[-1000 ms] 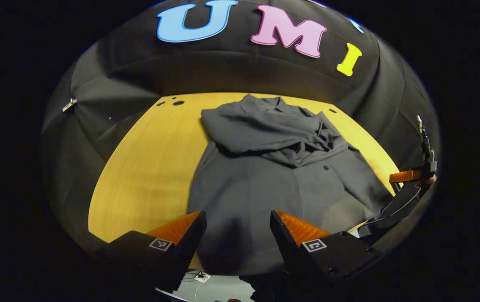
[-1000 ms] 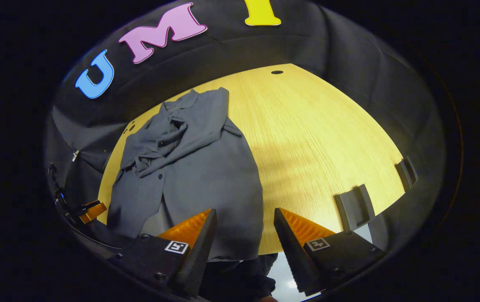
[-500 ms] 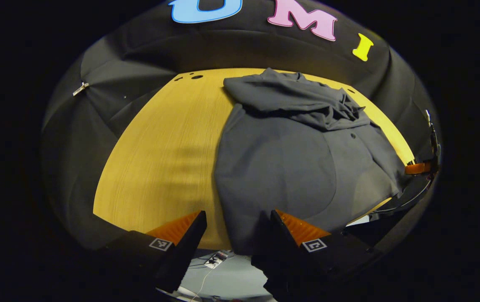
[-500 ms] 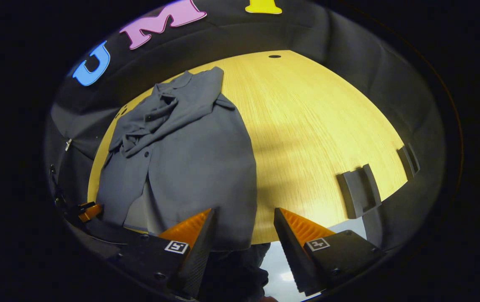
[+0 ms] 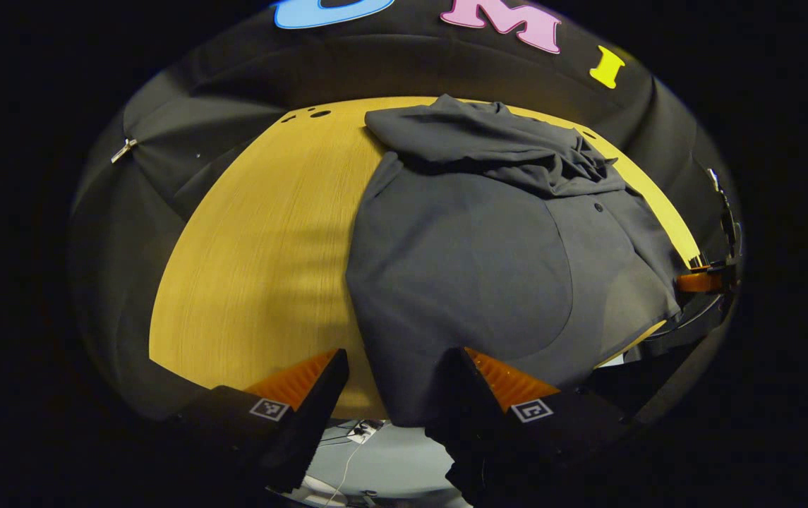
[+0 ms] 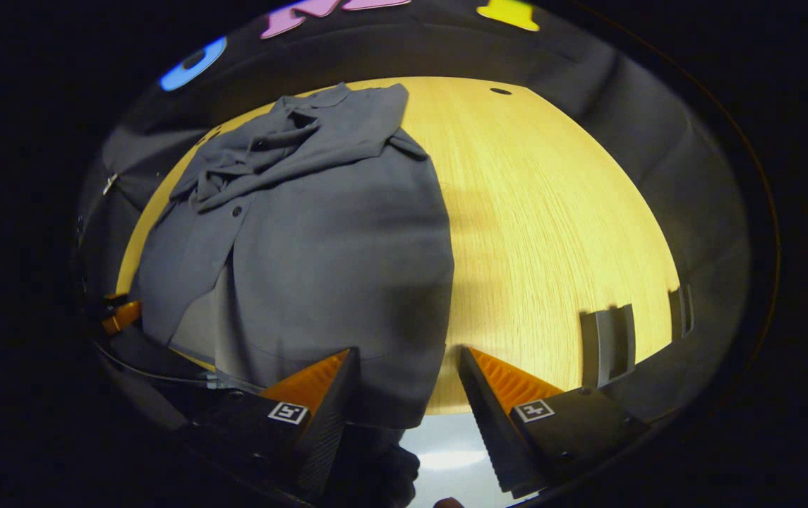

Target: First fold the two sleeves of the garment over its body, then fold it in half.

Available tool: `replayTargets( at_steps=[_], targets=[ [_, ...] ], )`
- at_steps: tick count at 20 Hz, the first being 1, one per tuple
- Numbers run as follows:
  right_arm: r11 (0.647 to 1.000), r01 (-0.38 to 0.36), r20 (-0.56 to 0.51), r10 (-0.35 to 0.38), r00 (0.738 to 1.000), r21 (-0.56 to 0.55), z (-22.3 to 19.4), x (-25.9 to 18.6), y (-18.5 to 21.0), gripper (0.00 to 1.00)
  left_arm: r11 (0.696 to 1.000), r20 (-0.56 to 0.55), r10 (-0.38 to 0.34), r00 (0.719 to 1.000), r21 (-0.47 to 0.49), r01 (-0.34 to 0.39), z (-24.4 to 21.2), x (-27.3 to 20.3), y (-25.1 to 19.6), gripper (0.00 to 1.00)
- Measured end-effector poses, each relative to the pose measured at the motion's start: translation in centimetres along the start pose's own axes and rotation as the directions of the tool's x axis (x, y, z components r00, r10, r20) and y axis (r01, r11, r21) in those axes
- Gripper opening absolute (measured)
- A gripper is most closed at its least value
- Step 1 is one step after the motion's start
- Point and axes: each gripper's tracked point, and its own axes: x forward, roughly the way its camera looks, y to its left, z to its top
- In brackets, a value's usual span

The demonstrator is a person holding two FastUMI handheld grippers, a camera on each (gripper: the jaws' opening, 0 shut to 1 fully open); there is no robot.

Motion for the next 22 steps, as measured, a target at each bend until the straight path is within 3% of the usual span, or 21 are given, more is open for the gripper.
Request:
replayTargets(
  at_steps=[3,4,5,7,8,9,13,20,22],
  targets=[
    [0.999,0.013,0.014,-0.013,1.000,0.043,0.1,0.3,0.2,0.94,0.999,0.013,-0.022,1.000,0.024,0.022,0.3,0.1,-1.2,0.94],
    [0.999,-0.002,0.017,0.001,1.000,0.037,0.5,0.6,0.4,0.93,0.998,0.034,-0.043,0.999,0.043,0.041,0.7,0.3,-1.9,0.73],
    [0.999,-0.038,0.022,0.037,0.999,0.032,1.0,0.7,1.1,0.72,0.997,0.056,-0.051,0.997,0.060,0.047,1.3,0.5,-2.4,0.51],
    [0.985,-0.115,-0.003,0.116,0.993,0.128,1.7,0.9,2.7,0.30,0.996,0.080,-0.039,0.996,0.086,0.032,2.0,1.3,-2.6,0.09],
    [0.976,-0.141,-0.010,0.145,0.989,0.166,2.0,1.4,3.2,0.08,0.995,0.077,-0.039,0.996,0.097,0.031,2.2,1.3,-2.7,0.07],
    [0.972,-0.142,-0.003,0.145,0.989,0.185,2.5,1.2,2.9,0.05,0.996,0.068,-0.035,0.997,0.090,0.029,2.4,1.3,-2.7,0.07],
    [0.981,-0.146,0.116,0.132,0.984,0.124,4.8,-0.3,3.2,0.05,0.999,0.059,-0.035,0.998,0.027,0.033,3.7,-0.2,-2.5,0.06],
    [0.960,-0.210,0.323,0.142,0.936,0.184,11.7,-4.2,2.5,0.05,0.997,0.183,-0.035,0.982,-0.057,0.046,10.0,-3.8,-2.9,0.06],
    [0.953,-0.238,0.381,0.153,0.912,0.186,14.0,-5.4,2.3,0.05,0.995,0.220,-0.024,0.975,-0.087,0.044,12.4,-4.6,-2.7,0.05]
  ],
)
